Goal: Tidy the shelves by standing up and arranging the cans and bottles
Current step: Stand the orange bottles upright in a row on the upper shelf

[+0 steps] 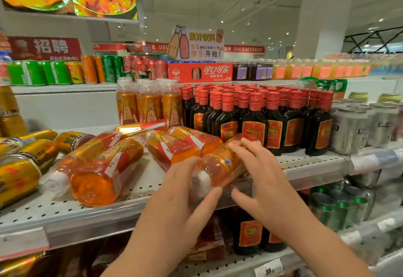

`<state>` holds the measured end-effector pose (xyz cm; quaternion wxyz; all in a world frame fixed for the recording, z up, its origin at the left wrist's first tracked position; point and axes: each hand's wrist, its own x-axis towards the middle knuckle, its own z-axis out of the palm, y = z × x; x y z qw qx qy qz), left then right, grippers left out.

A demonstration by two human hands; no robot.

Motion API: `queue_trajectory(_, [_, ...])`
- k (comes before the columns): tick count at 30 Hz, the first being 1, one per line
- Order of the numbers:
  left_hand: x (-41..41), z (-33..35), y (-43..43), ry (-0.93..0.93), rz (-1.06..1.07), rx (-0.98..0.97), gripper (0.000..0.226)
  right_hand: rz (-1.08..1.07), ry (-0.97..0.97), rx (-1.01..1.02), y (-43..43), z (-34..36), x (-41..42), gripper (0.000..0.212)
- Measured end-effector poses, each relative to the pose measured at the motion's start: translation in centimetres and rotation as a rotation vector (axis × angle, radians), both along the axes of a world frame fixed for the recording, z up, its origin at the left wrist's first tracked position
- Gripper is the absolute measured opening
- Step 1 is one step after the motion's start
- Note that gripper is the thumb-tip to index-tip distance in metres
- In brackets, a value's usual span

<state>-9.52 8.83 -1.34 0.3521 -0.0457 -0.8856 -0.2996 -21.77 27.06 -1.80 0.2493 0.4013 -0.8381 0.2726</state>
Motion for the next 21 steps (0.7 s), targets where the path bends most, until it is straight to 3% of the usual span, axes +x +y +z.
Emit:
queue_trajectory(3, [-0.5, -0.6, 0.3, 0.067, 0.02, 0.137, 0.045, 0.023, 0.012, -0.02, 0.1, -0.6, -0.8, 0.087])
queue_trajectory(6, [-0.3, -0.1, 0.6, 0.153, 0.078, 0.147, 0.041, 0.056, 0.028, -0.059, 0.2, -0.8, -1.1, 0.089])
queue_trajectory(13, [-2.6, 7.7, 1.3, 0.348, 0.1, 0.197, 0.031, 0.187, -0.051, -0.224, 0.4, 2.7, -2.9, 0.08])
queue_trajectory(18, [-6.3, 11.4, 1.5, 0.172, 0.032, 0.163, 0.041, 0.246, -0.191, -0.363, 0.8, 2.8, -3.9, 0.059])
queue_trajectory(21, [-7.0, 10.4, 0.1, 0.091, 0.099, 0.082, 0.031, 0.278, -0.322, -0.464, 1.2, 2.8, -4.6, 0.046])
